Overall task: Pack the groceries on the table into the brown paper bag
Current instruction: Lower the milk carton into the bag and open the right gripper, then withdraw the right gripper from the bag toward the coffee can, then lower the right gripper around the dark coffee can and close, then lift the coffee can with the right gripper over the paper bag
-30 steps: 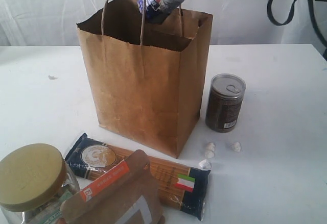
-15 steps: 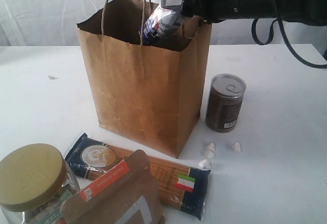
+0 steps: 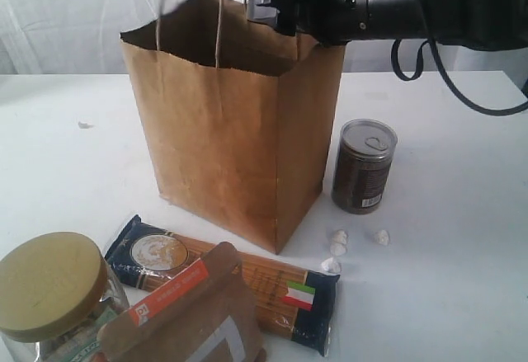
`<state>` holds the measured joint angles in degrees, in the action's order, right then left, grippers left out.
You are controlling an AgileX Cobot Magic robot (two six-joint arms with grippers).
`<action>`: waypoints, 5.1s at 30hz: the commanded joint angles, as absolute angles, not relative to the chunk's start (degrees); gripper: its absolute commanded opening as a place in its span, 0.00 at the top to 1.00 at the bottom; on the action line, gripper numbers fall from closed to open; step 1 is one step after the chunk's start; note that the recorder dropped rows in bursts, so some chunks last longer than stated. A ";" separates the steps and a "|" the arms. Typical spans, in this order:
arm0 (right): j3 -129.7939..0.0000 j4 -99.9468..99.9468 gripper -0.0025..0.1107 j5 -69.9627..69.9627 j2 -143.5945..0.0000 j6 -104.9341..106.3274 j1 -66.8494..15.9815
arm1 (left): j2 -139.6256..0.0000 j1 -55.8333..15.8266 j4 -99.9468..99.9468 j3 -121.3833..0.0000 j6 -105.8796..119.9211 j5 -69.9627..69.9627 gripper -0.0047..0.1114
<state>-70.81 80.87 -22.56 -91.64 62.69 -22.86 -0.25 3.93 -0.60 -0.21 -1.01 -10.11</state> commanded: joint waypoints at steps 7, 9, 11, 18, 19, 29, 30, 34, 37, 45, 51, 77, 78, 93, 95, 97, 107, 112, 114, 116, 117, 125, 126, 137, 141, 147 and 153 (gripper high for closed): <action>-71.29 81.10 0.47 -21.70 -91.59 63.36 -22.94 | 0.00 3.98 -1.02 0.00 -1.09 -9.83 0.96; -71.29 81.10 0.47 -22.56 -91.47 63.36 -22.94 | 0.00 3.98 -1.02 0.00 -1.09 -9.83 0.96; -71.29 81.10 0.48 -23.22 -91.20 63.36 -22.94 | 0.00 3.98 -1.02 0.00 -1.09 -9.83 0.96; -71.29 81.10 0.64 -25.35 -87.89 62.91 -22.94 | 0.00 3.98 -1.02 0.00 -1.09 -9.83 0.96; -71.29 80.95 0.67 -25.79 -86.92 62.91 -22.94 | 0.00 3.98 -1.02 0.00 -1.09 -9.83 0.96; -71.29 52.33 0.96 -28.80 -73.27 51.00 -22.94 | 0.00 3.98 -1.02 0.00 -1.09 -9.83 0.96; -71.29 45.65 0.98 -29.55 -71.79 46.80 -22.94 | 0.00 3.98 -1.02 0.00 -1.09 -9.83 0.96; -71.28 17.92 0.98 -35.01 -66.79 25.65 -22.94 | 0.00 3.98 -1.02 0.00 -1.09 -9.83 0.96; -70.76 -2.02 0.98 -42.05 -64.05 10.94 -22.94 | 0.00 3.98 -1.02 0.00 -1.09 -9.83 0.96; -55.18 -24.98 0.98 -43.71 -63.61 -8.26 -22.82 | 0.00 3.98 -1.02 0.00 -1.09 -9.83 0.96; -47.69 -19.37 0.98 -31.40 -67.99 -9.52 -22.82 | 0.00 3.98 -1.02 0.00 -1.09 -9.83 0.96; -47.90 20.75 0.73 -38.61 -67.78 31.32 -22.93 | 0.00 3.98 -1.02 0.00 -1.09 -9.83 0.96; -47.90 20.75 0.73 -38.35 -67.89 31.32 -22.93 | 0.00 3.98 -1.02 0.00 -1.09 -9.83 0.96; -47.90 17.64 0.19 -20.01 -73.44 31.32 -22.93 | 0.00 3.98 -1.02 0.00 -1.09 -9.83 0.96; -47.90 16.28 0.19 -18.32 -75.06 31.32 -22.93 | 0.00 3.98 -1.02 0.00 -1.09 -9.83 0.96; -47.90 15.41 0.19 -15.39 -76.91 30.23 -22.58 | 0.00 3.98 -1.02 0.00 -1.09 -9.83 0.96; -50.18 15.41 0.19 -10.19 -86.62 23.01 -18.06 | 0.00 3.98 -1.02 0.00 -1.09 -9.83 0.96; -52.74 15.41 0.19 -9.56 -89.89 25.54 -17.61 | 0.00 3.98 -1.02 0.00 -1.09 -9.83 0.96; -54.01 15.41 0.19 -9.45 -91.24 25.54 -17.61 | 0.00 3.98 -1.02 0.00 -1.09 -9.83 0.96; -54.76 15.41 0.19 -9.68 -92.44 25.54 -17.61 | 0.00 3.98 -1.02 0.00 -1.09 -9.83 0.96; -55.24 15.51 0.19 -9.80 -93.08 25.54 -17.61 | 0.00 3.98 -1.02 0.00 -1.09 -9.83 0.96; -56.06 15.51 0.19 -9.90 -97.63 25.54 -17.61 | 0.00 3.98 -1.02 0.00 -1.09 -9.83 0.96; -56.06 15.51 0.19 -9.73 -97.76 25.54 -17.61 | 0.00 3.98 -1.02 0.00 -1.09 -9.83 0.96; -56.06 16.00 0.49 -10.57 -97.91 25.31 -17.61 | 0.00 3.98 -1.02 0.00 -1.09 -9.83 0.96; -56.06 16.00 0.66 -11.90 -97.91 25.31 -17.61 | 0.00 3.98 -1.02 0.00 -1.09 -9.83 0.96; -56.06 16.00 0.78 -13.04 -96.25 25.31 -17.61 | 0.00 3.98 -1.02 0.00 -1.09 -9.83 0.96; -56.06 16.00 0.79 -17.12 -90.63 23.23 -17.61 | 0.00 3.98 -1.02 0.00 -1.09 -9.83 0.96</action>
<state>-55.80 15.88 -16.76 -94.11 24.57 -17.86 -0.25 3.93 -0.60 -0.21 -1.01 -10.11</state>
